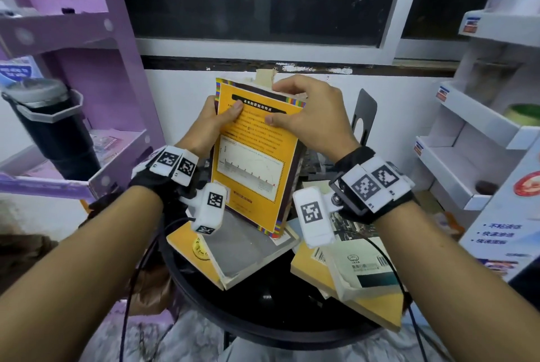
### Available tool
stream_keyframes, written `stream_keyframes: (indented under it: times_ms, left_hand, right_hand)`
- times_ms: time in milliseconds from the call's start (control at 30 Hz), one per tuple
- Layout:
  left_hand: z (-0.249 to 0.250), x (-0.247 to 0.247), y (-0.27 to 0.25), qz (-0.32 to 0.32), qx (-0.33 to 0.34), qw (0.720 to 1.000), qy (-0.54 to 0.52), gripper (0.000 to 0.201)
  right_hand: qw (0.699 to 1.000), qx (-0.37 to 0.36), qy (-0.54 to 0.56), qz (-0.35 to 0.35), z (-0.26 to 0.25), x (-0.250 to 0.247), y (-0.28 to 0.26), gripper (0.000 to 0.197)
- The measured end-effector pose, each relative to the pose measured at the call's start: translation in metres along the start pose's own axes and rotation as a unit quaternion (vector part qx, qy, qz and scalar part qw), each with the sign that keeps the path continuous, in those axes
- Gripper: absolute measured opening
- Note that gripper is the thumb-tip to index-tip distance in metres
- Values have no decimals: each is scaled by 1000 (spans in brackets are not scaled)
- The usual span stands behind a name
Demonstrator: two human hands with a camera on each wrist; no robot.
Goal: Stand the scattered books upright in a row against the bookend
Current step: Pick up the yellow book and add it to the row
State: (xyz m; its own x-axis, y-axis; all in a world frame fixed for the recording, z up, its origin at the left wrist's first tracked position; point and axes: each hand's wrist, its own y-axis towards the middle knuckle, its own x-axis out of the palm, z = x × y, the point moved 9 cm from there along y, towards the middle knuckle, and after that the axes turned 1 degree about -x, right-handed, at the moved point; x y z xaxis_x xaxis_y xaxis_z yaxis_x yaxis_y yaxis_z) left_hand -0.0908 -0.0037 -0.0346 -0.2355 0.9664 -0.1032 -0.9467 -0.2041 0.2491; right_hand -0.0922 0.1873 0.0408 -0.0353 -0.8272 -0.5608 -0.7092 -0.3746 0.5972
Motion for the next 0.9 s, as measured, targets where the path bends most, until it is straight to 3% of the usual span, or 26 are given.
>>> stream_keyframes:
  times_ms: [200, 333, 433, 633, 800, 900]
  left_hand:
    - [-5, -13, 3, 26, 2, 999, -28, 61]
    - [-2, -12, 7, 37, 24, 998, -41, 40]
    - [-5, -12, 9, 45, 32, 997, -50, 31]
    - [-3, -10, 11, 36, 48, 995, -75, 33]
    - [-2, -6, 14, 21, 46, 994, -93, 36]
    - [-1, -3, 17, 14, 41, 994, -96, 35]
  right_hand:
    - [983, 40, 180, 13, 19, 14, -13, 38]
    - [964, 74, 250, -52, 28, 24, -13, 48]
    - [964, 74, 232, -110, 23, 30, -13, 59]
    - [971, 64, 181, -140, 9, 32, -12, 67]
    - [983, 72, 140, -97, 0, 32, -18, 79]
    - [988, 73, 119, -70, -3, 31, -23, 73]
